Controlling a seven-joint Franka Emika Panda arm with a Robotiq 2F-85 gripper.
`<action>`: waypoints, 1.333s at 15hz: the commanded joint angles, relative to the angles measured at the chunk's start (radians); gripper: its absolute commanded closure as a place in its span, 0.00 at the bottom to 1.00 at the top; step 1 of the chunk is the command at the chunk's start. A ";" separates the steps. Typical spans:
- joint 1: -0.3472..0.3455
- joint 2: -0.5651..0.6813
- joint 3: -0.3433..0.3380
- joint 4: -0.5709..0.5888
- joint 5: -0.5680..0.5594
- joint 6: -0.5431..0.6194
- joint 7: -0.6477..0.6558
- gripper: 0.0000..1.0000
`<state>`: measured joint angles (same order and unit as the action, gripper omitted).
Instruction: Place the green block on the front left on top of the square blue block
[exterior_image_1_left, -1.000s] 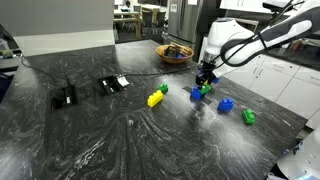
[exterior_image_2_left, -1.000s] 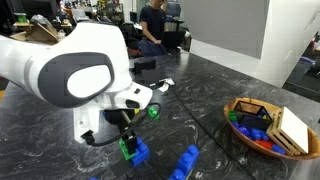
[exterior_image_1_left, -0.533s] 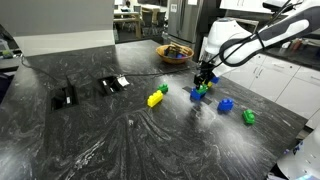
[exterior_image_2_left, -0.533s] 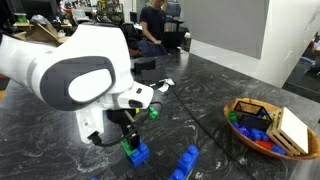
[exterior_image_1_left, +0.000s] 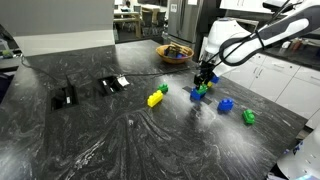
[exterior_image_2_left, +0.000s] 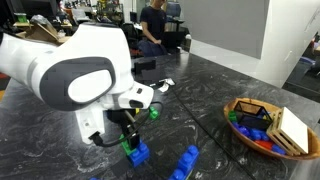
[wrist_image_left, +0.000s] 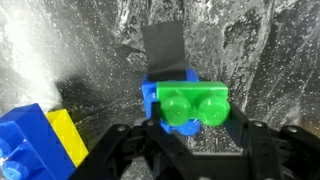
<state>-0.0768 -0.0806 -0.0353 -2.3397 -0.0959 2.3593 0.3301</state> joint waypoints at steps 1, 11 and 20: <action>-0.004 0.004 -0.006 0.000 -0.034 -0.008 -0.006 0.61; -0.006 0.006 -0.011 0.000 -0.099 -0.009 0.038 0.61; -0.003 0.009 -0.013 -0.005 -0.069 0.020 0.018 0.61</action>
<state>-0.0771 -0.0747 -0.0475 -2.3406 -0.1711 2.3597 0.3534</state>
